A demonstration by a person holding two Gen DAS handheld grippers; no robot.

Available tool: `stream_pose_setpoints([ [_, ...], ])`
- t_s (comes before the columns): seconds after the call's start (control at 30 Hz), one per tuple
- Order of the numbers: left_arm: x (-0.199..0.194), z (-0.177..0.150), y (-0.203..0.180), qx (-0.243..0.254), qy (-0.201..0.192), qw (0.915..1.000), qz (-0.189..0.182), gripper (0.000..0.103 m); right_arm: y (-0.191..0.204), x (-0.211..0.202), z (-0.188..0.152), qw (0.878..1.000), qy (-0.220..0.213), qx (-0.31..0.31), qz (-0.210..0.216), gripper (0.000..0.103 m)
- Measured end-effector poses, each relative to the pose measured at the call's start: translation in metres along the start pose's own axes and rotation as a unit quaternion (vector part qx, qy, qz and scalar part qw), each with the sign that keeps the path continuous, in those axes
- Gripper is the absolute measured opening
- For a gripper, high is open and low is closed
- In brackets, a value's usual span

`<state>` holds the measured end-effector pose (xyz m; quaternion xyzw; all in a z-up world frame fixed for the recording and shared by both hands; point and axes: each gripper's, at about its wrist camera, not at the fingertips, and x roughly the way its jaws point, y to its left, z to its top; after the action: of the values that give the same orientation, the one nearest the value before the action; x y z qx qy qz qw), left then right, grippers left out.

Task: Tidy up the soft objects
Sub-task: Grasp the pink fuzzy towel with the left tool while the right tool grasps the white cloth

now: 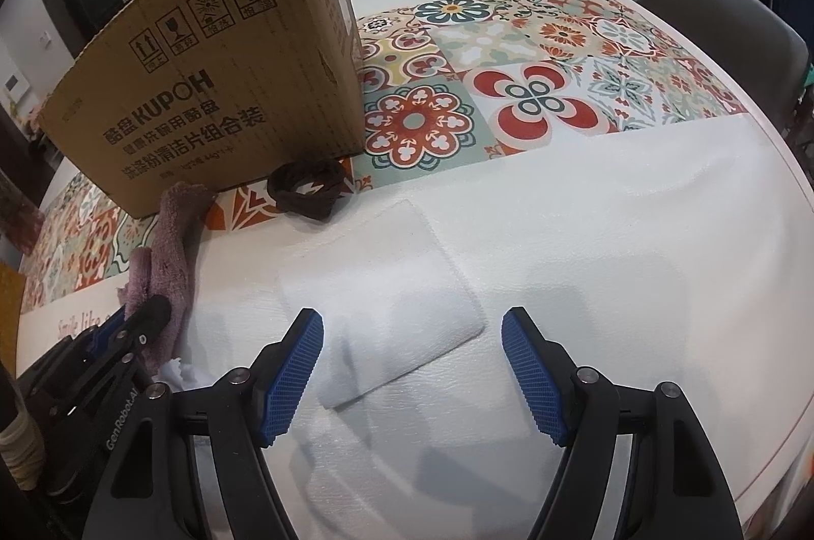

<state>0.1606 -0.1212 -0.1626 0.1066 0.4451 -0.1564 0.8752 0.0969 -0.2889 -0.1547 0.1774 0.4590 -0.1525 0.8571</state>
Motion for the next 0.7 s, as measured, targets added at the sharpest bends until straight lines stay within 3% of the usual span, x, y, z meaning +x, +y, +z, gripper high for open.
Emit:
stream_pose_setpoints([
  [0.4, -0.021, -0.001, 0.023, -0.026, -0.026, 0.9993, 0.0, 0.013, 0.02, 0.001, -0.001, 1.0, 0.005, -0.026, 0.003, 0.074],
  [0.7, -0.024, -0.002, 0.045, -0.054, -0.031, 0.998, 0.013, 0.013, 0.043, 0.016, -0.003, 0.998, 0.035, -0.061, -0.006, 0.074],
])
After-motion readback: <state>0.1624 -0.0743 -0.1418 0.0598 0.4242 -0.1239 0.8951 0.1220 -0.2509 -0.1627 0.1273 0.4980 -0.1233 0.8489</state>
